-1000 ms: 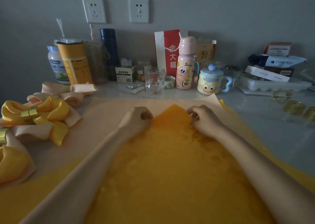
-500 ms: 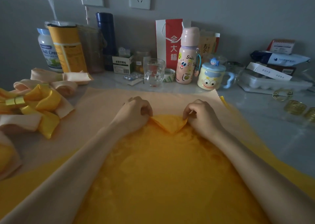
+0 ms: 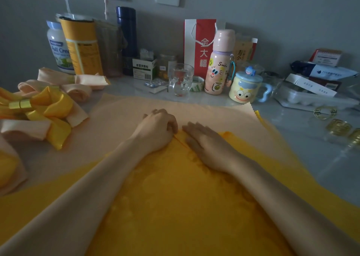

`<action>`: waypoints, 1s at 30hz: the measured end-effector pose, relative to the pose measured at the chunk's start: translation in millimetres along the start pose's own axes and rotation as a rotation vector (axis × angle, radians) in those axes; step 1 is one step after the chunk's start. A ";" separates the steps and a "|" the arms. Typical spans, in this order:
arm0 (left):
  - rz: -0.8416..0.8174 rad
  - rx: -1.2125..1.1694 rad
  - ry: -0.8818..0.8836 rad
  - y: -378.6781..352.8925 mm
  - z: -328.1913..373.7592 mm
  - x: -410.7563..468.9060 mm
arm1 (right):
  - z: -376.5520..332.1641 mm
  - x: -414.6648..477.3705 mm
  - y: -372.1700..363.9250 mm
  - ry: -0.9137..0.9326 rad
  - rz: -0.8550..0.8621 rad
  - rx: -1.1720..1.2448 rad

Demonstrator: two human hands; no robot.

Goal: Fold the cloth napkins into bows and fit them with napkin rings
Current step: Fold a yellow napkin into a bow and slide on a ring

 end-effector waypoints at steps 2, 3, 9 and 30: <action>0.026 0.140 0.001 3.8 13.8 -1.2 | 4.2 0.3 -7.2 -0.025 -0.067 -0.041; 0.032 0.152 -0.015 2.8 21.9 -2.0 | 5.1 0.3 -7.8 -0.023 -0.082 -0.061; -0.434 0.101 0.130 -52.1 13.7 -19.8 | 12.2 1.5 -10.6 -0.087 -0.191 -0.135; -0.038 -0.009 0.064 -14.0 26.3 -8.8 | 48.7 -9.1 37.4 -0.226 0.114 0.219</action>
Point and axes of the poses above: each hand's wrist, its own x-axis towards the middle knuckle, its own y-axis out of the back of the hand, z = x × y, the point moved 8 cm from there along x, towards the middle knuckle, and after that the axes turned 8 degrees about -x, right-handed, at the moved point
